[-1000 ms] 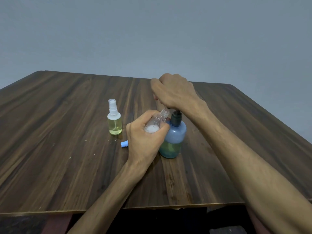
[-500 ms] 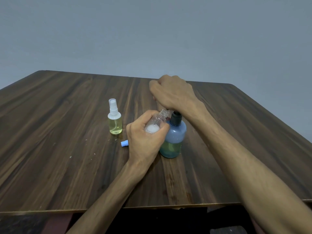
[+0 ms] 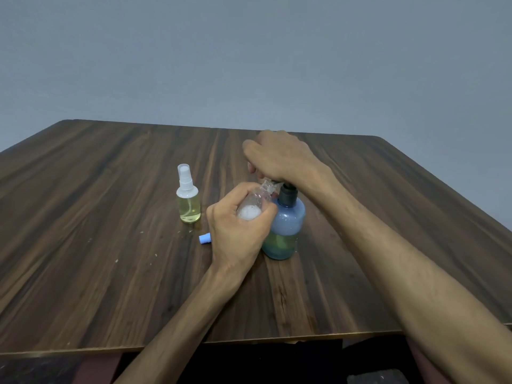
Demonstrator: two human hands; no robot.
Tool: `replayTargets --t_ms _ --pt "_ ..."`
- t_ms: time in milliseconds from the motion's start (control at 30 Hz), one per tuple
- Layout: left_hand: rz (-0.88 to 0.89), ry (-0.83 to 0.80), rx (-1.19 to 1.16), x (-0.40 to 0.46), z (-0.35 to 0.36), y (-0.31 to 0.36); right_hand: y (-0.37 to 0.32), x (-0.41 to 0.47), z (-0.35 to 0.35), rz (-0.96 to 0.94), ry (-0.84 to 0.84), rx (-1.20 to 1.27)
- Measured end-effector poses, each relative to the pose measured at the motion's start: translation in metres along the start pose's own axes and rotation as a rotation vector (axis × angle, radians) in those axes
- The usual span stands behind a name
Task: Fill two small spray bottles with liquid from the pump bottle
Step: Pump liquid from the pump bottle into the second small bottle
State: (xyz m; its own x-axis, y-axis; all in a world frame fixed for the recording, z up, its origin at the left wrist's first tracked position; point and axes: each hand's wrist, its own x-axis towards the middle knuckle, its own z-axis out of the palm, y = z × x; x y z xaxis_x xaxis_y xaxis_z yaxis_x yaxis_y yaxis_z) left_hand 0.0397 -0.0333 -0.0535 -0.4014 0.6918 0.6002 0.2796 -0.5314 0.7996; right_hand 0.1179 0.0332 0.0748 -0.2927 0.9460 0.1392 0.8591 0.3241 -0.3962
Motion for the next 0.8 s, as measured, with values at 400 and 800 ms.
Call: replayTargets --t_ms 400,800 --pt "0.033 -0.011 -0.005 0.0005 0.0000 -0.0019 0.0039 0.0057 -0.0005 -0.036 0.160 -0.039" --pt "-0.023 -0.009 -0.028 -0.0004 0.0005 0.0006 0.0004 0.0009 -0.0047 -0.008 0.088 -0.017"
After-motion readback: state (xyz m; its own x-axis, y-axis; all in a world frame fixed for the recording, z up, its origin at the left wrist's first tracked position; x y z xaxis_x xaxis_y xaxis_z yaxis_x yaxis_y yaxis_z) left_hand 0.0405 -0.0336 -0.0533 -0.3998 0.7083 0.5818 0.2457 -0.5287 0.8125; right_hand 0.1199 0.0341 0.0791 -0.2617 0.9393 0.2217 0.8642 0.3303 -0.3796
